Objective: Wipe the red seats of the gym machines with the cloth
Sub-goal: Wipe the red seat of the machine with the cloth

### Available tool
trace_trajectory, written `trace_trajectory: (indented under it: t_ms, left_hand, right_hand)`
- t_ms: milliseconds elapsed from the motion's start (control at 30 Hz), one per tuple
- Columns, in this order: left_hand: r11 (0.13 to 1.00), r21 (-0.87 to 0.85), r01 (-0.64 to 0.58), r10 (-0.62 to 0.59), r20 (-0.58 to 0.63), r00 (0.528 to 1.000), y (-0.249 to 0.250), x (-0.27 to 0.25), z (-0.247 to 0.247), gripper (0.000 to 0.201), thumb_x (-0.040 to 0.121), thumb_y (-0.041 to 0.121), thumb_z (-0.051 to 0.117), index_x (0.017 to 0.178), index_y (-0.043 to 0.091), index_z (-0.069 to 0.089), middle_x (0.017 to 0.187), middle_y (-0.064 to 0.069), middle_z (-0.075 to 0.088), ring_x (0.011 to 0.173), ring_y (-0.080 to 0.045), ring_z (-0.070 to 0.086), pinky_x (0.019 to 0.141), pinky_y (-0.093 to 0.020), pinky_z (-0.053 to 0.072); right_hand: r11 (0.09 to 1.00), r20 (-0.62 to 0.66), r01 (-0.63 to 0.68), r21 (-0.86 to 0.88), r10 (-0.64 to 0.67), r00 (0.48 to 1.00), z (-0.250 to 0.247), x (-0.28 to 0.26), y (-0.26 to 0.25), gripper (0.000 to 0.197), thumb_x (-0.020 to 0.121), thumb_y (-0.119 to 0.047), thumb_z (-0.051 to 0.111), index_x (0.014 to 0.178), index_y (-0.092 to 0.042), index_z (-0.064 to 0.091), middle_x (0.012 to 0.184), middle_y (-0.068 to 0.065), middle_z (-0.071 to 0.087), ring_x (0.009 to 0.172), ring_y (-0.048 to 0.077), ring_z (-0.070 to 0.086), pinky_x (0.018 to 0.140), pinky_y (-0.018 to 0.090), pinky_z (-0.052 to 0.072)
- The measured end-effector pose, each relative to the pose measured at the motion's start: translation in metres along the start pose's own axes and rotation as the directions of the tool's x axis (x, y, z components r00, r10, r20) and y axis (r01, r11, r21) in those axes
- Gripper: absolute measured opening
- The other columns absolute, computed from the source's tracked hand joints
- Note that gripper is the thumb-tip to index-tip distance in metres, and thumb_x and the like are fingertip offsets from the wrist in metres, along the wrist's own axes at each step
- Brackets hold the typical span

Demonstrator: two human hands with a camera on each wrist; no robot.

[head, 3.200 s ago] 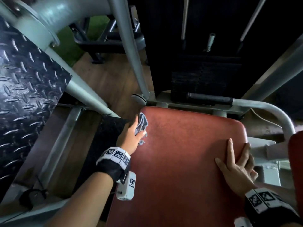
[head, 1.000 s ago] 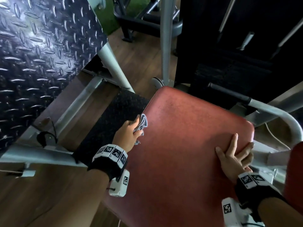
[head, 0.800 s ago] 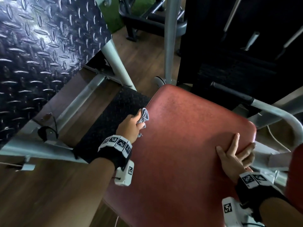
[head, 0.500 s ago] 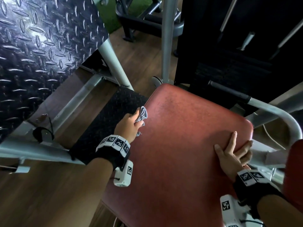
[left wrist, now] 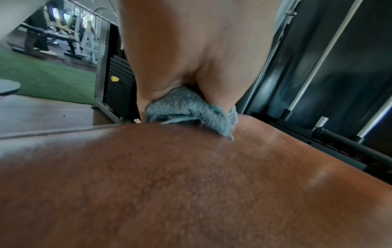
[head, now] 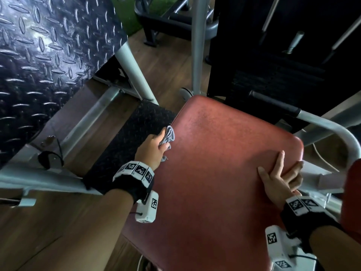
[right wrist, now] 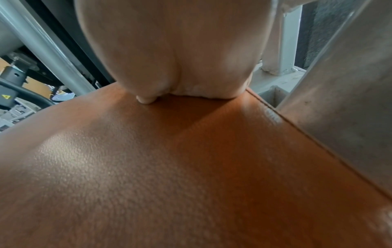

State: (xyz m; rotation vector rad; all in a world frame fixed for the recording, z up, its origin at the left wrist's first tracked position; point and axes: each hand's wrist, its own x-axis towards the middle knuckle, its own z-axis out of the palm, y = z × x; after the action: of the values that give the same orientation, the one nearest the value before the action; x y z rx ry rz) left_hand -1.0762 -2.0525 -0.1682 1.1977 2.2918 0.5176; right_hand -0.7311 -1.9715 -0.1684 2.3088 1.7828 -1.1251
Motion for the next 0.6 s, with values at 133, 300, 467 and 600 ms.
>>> trace_trajectory:
  t_ms: [133,300,467,600]
  left_hand:
    - [0.999,-0.030,-0.011,0.012,0.039,0.999,-0.011,-0.019,-0.005,0.054,0.095,0.038,0.053,0.146,0.039,0.038,0.118,0.002,0.055,0.068,-0.011,0.070,0.080,-0.038,0.057]
    - [0.999,-0.049,0.014,-0.008,0.120,0.993,-0.046,-0.060,-0.012,0.058,0.094,0.037,0.054,0.147,0.044,0.032,0.119,0.006,0.051,0.068,-0.011,0.070,0.077,-0.040,0.058]
    - [1.000,-0.003,0.016,-0.015,0.124,0.992,-0.039,-0.053,-0.012,0.055,0.099,0.032,0.046,0.151,0.039,0.027,0.125,0.005,0.049,0.066,-0.010,0.066,0.074,-0.031,0.056]
    - [1.000,-0.016,0.010,-0.008,0.115,0.993,-0.034,-0.048,-0.011,0.054,0.101,0.030,0.044,0.151,0.039,0.027,0.123,0.007,0.048,0.063,-0.007,0.064,0.063,-0.016,0.051]
  right_hand:
    - [1.000,-0.024,0.006,0.011,-0.006,1.000,0.002,-0.001,0.001,0.077,0.091,-0.060,0.043,0.142,-0.057,-0.015,0.153,-0.004,-0.036,0.144,0.033,-0.017,0.113,0.064,0.001]
    - [0.999,-0.024,0.031,0.016,-0.031,0.999,-0.002,-0.008,0.002,0.079,0.090,-0.059,0.046,0.142,-0.057,-0.013,0.154,-0.005,-0.034,0.145,0.031,-0.015,0.113,0.062,0.002]
    - [0.995,-0.033,0.096,0.035,-0.095,0.995,-0.009,-0.029,0.017,0.084,0.089,-0.051,0.057,0.148,-0.052,-0.004,0.158,-0.005,-0.024,0.147,0.029,-0.007,0.115,0.056,0.005]
    - [0.992,-0.023,0.075,0.099,-0.073,0.997,0.011,-0.062,0.031,0.090,0.088,-0.042,0.064,0.150,-0.047,-0.002,0.159,0.003,-0.023,0.146,0.035,-0.006,0.117,0.051,0.006]
